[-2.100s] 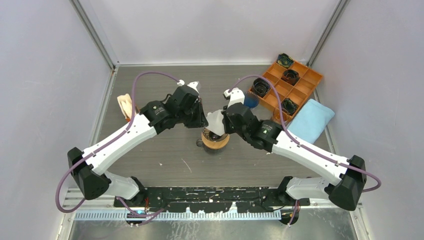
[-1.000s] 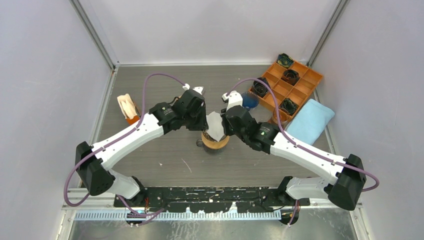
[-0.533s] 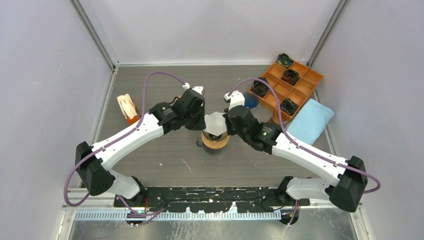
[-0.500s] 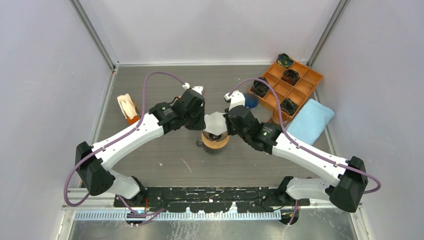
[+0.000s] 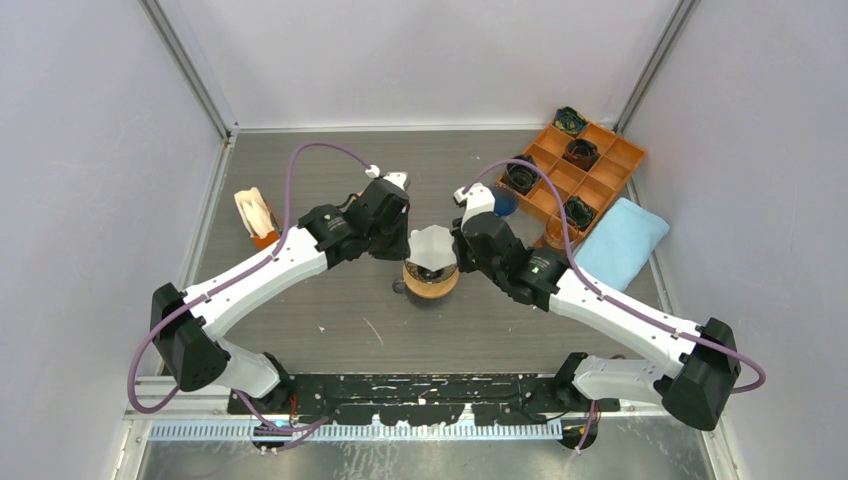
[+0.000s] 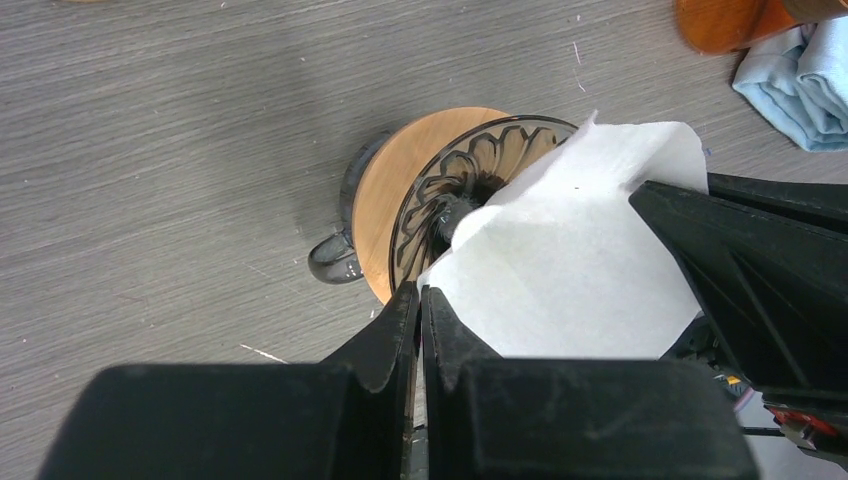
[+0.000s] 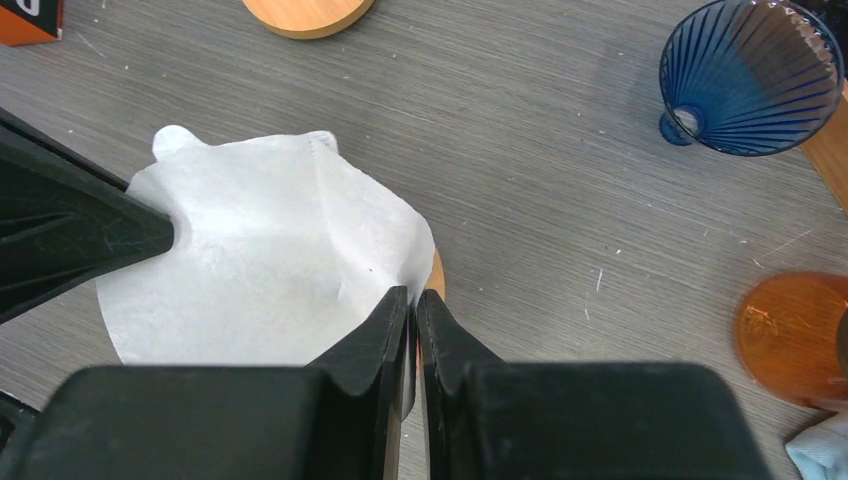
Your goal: Place the coffee filter in the dripper
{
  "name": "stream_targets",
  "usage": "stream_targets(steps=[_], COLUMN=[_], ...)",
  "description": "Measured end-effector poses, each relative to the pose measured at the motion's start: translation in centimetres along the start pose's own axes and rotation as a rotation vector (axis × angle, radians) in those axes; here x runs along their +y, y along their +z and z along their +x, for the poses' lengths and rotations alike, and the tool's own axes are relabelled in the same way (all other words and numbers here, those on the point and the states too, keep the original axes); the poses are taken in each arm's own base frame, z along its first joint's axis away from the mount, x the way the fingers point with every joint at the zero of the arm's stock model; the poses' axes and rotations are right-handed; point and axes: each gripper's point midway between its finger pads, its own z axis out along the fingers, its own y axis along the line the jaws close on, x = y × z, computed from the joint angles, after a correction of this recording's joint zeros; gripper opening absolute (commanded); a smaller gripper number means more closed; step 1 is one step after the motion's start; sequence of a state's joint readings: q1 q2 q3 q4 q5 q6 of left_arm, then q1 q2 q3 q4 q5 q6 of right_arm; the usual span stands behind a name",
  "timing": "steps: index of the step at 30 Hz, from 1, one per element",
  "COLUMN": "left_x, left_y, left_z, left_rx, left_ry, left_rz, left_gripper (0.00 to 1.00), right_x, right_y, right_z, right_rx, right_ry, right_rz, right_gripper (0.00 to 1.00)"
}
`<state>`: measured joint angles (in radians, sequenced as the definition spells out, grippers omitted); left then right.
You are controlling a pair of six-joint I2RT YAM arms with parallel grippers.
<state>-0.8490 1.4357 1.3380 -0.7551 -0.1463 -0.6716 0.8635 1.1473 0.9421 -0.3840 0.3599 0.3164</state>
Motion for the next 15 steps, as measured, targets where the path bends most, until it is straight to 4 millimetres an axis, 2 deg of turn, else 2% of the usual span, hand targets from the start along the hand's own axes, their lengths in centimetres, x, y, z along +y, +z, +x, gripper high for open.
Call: stream_targets(steps=[6, 10, 15], left_x=[0.00, -0.01, 0.11], left_y=[0.00, -0.04, -0.34], left_z=[0.06, 0.20, 0.23], left_rx=[0.003, 0.010, 0.017], left_ry=[0.001, 0.004, 0.011], left_rz=[0.001, 0.003, -0.004], left_gripper=[0.23, 0.36, 0.52], right_x=[0.50, 0.63, 0.57], right_y=[0.22, 0.39, 0.34], right_z=[0.03, 0.21, 0.19], right_rx=[0.003, 0.010, 0.014], right_ry=[0.001, -0.005, -0.012], right_rz=[-0.023, -0.028, -0.025], right_gripper=[0.24, 0.35, 0.42])
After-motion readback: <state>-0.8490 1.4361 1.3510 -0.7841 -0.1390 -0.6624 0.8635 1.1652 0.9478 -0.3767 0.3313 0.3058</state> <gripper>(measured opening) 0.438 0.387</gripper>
